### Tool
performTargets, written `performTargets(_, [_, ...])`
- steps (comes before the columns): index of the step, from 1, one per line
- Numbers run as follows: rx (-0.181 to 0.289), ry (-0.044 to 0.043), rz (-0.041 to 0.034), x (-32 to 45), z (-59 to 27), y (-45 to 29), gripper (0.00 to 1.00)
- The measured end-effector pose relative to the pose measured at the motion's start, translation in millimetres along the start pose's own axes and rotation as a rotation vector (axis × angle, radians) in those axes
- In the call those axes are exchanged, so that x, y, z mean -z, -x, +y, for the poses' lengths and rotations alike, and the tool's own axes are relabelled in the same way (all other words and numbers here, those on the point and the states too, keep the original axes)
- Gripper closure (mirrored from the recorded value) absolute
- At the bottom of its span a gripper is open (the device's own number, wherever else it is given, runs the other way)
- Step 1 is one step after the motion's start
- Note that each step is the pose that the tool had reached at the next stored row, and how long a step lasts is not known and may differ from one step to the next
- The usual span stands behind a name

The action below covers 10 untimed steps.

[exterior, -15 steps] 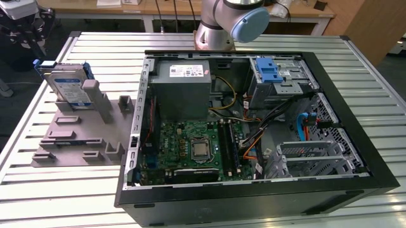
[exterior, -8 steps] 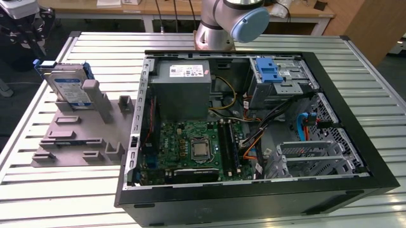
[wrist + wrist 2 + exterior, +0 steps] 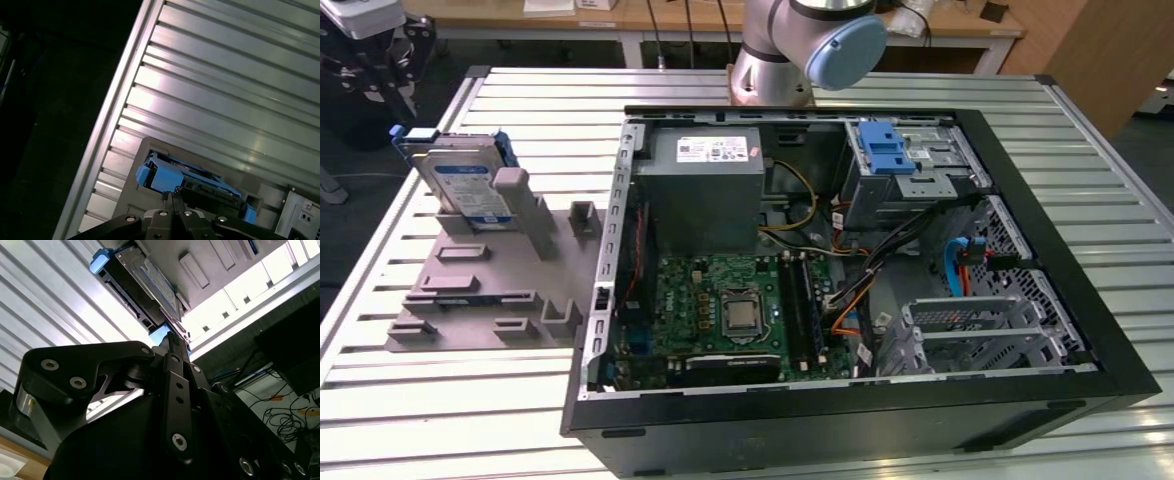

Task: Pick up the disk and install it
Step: 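Pick up the disk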

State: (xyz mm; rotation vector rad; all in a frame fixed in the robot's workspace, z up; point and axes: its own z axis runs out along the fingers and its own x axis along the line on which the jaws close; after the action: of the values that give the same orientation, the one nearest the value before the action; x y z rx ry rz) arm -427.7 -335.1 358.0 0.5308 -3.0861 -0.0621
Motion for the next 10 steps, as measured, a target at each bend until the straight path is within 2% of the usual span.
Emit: performTargets(10, [0.029,-0.0001,0.0012,0.0,0.0,0.0,0.89])
